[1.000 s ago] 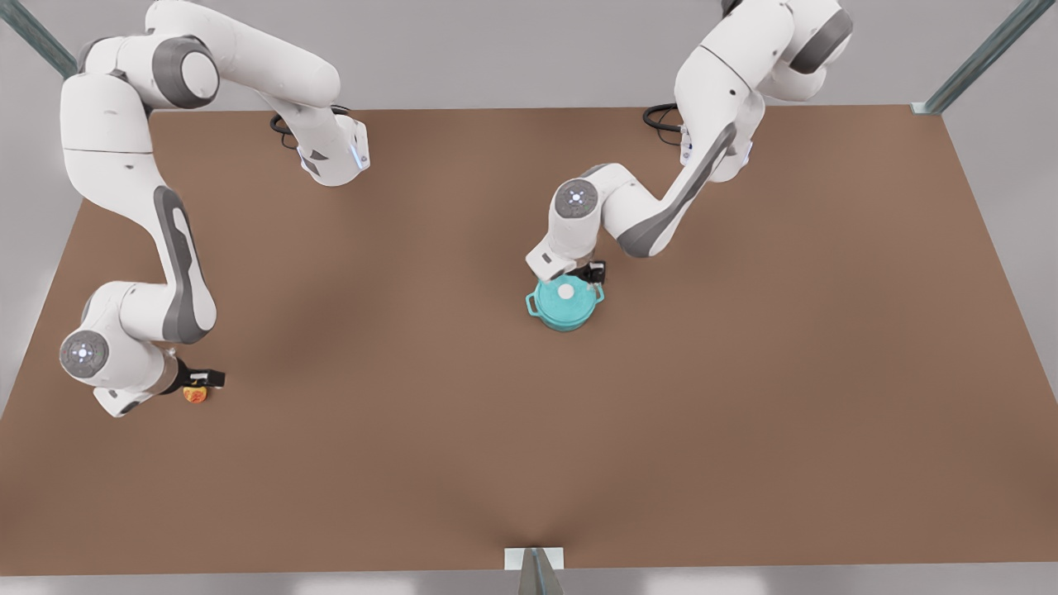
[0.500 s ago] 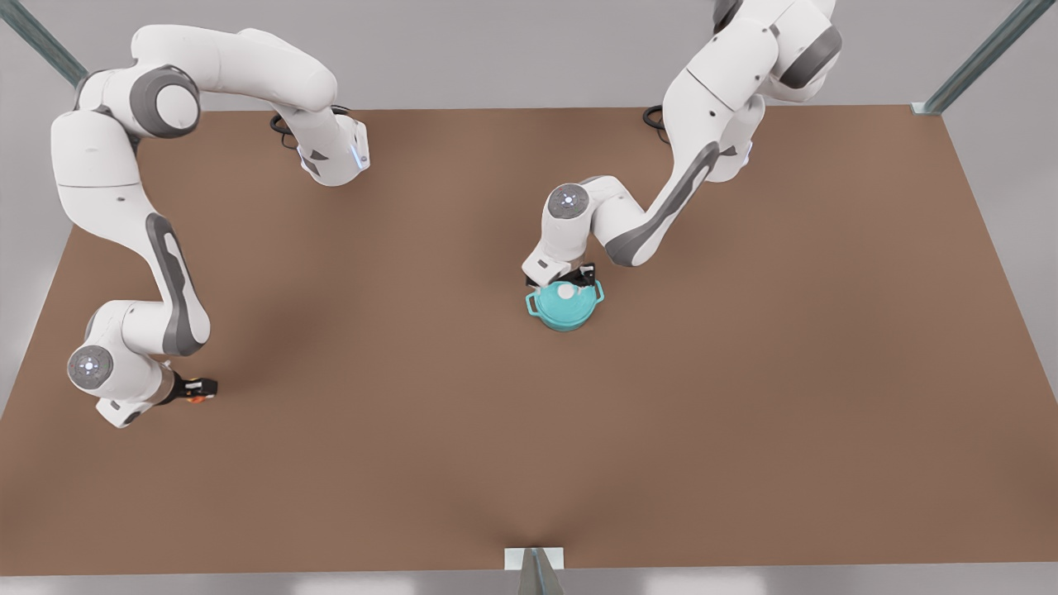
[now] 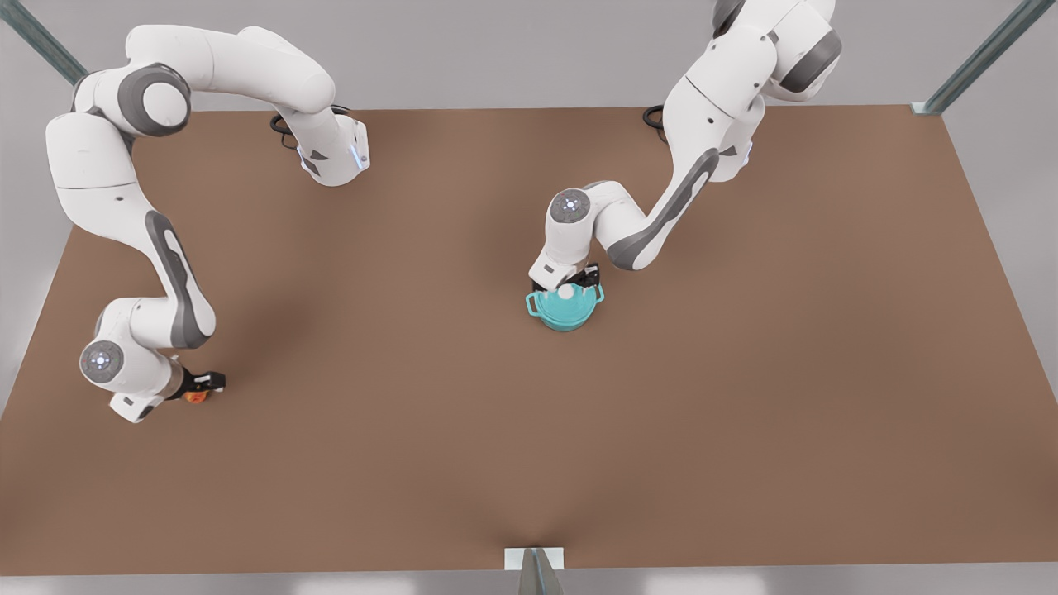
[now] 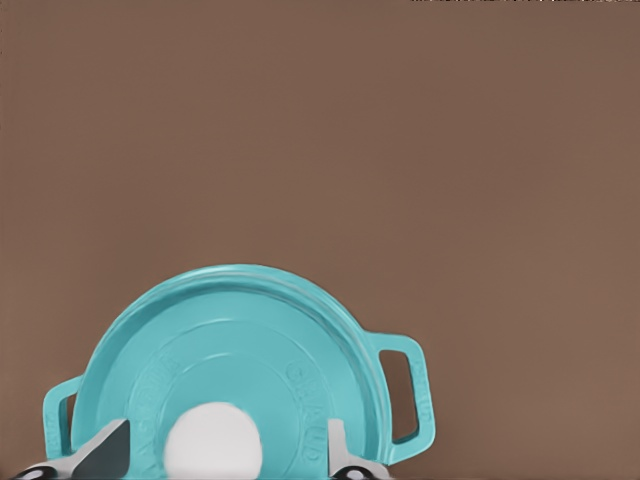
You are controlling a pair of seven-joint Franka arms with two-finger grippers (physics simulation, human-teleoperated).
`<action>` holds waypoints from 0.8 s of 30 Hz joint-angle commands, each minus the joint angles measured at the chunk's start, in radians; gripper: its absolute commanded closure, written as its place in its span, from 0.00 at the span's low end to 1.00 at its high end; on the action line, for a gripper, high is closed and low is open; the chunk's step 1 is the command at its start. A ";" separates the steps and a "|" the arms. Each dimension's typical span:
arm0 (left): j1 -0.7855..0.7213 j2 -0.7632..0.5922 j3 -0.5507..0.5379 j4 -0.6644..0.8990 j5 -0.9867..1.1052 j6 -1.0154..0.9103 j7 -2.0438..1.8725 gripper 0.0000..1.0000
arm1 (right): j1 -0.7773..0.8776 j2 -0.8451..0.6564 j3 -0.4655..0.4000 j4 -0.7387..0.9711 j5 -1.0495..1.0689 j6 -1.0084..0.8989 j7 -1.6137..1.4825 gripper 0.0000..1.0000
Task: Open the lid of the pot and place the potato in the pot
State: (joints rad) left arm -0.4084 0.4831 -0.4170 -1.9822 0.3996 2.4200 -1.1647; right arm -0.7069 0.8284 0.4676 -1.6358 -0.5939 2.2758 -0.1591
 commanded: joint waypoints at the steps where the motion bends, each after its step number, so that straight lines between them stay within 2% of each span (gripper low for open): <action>1: 0.000 -0.001 0.000 0.000 0.002 0.001 -0.090 0.24 | -0.002 -0.002 0.003 -0.001 -0.001 -0.001 -0.014 0.01; 2: 0.000 -0.001 0.000 0.002 0.001 0.001 -0.090 0.39 | -0.006 -0.002 0.005 -0.001 -0.001 -0.001 -0.014 0.03; 4: 0.000 -0.003 0.001 0.000 0.001 -0.002 -0.092 0.50 | -0.014 -0.002 0.006 -0.001 -0.003 -0.001 -0.016 0.07; 7: 0.000 -0.009 0.000 0.002 0.001 -0.010 -0.099 0.61 | -0.022 -0.002 0.016 -0.001 -0.004 -0.001 -0.016 0.15; 9: 0.002 -0.018 0.001 0.034 0.002 -0.062 -0.093 0.63 | -0.022 -0.002 0.016 0.001 -0.004 -0.001 -0.017 0.19; 11: 0.008 -0.008 0.001 0.178 0.001 -0.206 -0.087 0.63 | -0.028 -0.002 0.016 0.001 -0.006 0.001 -0.019 0.19; 13: 0.104 0.014 0.004 0.261 -0.001 -0.211 -0.043 0.63 | -0.028 -0.002 0.017 0.001 -0.006 -0.001 -0.019 0.24; 14: 0.166 0.093 0.004 0.345 0.001 -0.211 0.031 0.63 | -0.028 -0.002 0.017 0.001 -0.006 -0.001 -0.019 0.27; 16: 0.178 0.276 0.026 0.542 0.001 -0.210 0.096 0.63 | -0.028 -0.002 0.017 0.001 -0.006 -0.001 -0.016 0.31; 19: 0.178 0.384 0.041 0.623 0.002 -0.182 0.114 0.63 | -0.028 -0.002 0.017 0.001 -0.006 -0.001 -0.016 0.37; 24: 0.177 0.414 0.063 0.623 0.031 -0.130 0.125 0.59 | -0.028 -0.002 0.017 0.001 -0.004 -0.001 -0.016 0.42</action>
State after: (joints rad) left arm -0.2307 0.8964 -0.3552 -1.3603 0.4247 2.2697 -1.1486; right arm -0.7344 0.8280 0.4854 -1.6357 -0.5965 2.2757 -0.1712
